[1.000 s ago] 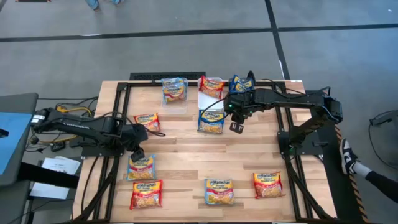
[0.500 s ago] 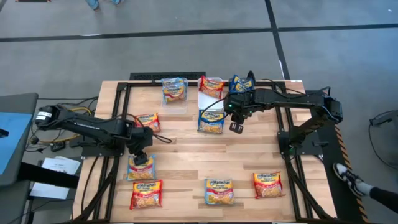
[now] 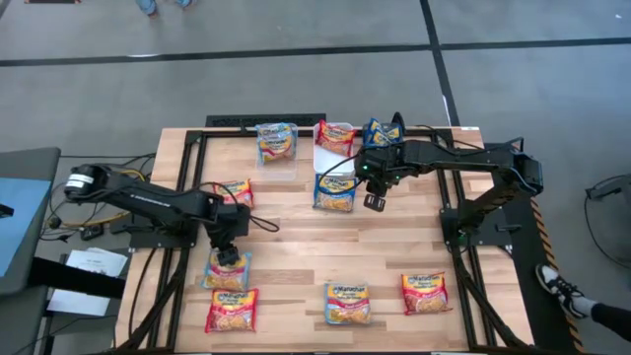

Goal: Sort Maruchan noodles
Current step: Put the light blue noodle pack into the transparent bin

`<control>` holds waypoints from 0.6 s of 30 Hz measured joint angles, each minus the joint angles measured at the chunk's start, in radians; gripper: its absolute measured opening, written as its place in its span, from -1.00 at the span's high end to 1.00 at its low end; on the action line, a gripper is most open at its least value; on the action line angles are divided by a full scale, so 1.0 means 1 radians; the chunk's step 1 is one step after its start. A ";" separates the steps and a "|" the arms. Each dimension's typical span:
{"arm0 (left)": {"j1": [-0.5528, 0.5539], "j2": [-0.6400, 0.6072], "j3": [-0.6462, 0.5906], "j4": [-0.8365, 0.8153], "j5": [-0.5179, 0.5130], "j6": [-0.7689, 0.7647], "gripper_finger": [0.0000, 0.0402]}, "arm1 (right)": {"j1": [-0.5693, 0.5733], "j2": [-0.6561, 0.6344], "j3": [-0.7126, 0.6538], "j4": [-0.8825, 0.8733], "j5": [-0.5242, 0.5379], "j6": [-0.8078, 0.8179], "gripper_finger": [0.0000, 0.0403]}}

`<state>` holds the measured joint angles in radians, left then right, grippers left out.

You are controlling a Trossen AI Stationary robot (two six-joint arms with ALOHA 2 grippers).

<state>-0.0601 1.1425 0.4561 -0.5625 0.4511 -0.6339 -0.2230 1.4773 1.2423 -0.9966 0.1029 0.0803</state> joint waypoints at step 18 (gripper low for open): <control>0.000 0.012 -0.002 0.127 0.025 0.000 0.99 | 0.000 0.000 0.000 0.016 0.001 0.000 0.44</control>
<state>-0.0605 1.1549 0.4540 -0.4359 0.4766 -0.6336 -0.2230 1.4773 1.2423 -0.9806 0.1039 0.0803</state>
